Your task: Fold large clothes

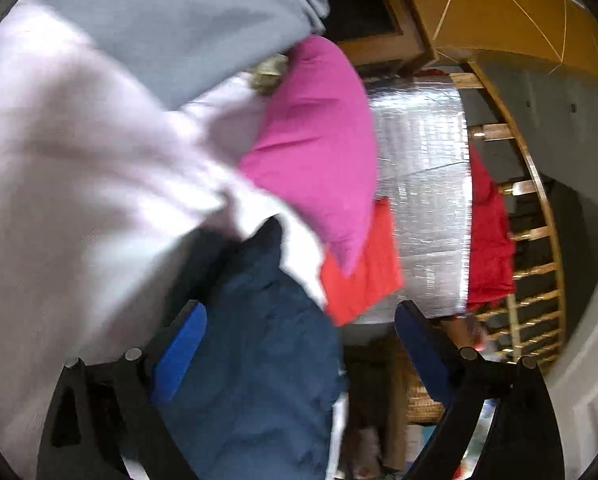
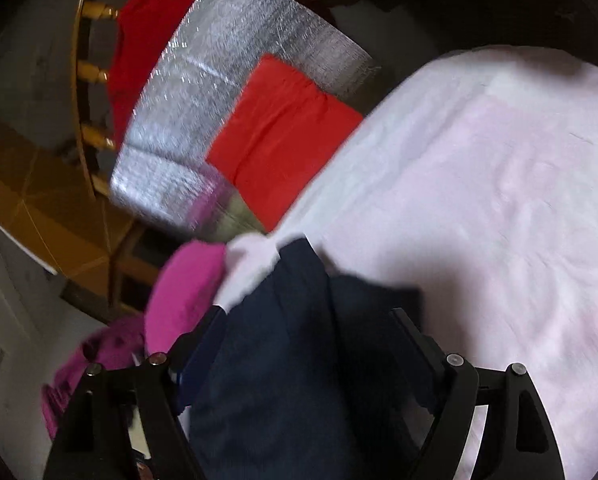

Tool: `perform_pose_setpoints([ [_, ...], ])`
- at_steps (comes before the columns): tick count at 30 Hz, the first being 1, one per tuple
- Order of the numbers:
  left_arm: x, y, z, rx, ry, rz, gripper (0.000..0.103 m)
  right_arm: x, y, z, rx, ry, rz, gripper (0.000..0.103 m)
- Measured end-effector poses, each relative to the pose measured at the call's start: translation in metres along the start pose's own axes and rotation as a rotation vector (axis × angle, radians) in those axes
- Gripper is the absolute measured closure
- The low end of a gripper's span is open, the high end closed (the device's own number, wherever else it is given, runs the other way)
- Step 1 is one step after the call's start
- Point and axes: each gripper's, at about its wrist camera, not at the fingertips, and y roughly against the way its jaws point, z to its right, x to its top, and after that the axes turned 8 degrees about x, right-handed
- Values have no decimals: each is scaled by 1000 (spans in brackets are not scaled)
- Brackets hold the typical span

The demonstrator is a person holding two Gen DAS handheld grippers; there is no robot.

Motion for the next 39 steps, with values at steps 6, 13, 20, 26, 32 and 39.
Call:
perform_pose_setpoints([
  [6, -45, 17, -36, 288, -51, 117, 8, -38, -9, 0, -172, 85, -92, 25],
  [13, -45, -18, -46, 575, -215, 61, 8, -72, -49, -11, -422, 278, -176, 52],
  [20, -36, -7, -16, 596, -279, 127, 9, -48, -37, -59, -484, 358, -120, 41],
  [26, -52, -1, 31, 579, -486, 199, 8, -28, -77, -103, -383, 490, -80, 42],
  [32, -64, -34, 39, 643, -603, 69, 8, -4, -164, -91, -429, 418, -129, 51],
  [39, -46, -54, 11, 746, -507, -36, 8, 2, -197, -53, -541, 320, -167, 51],
])
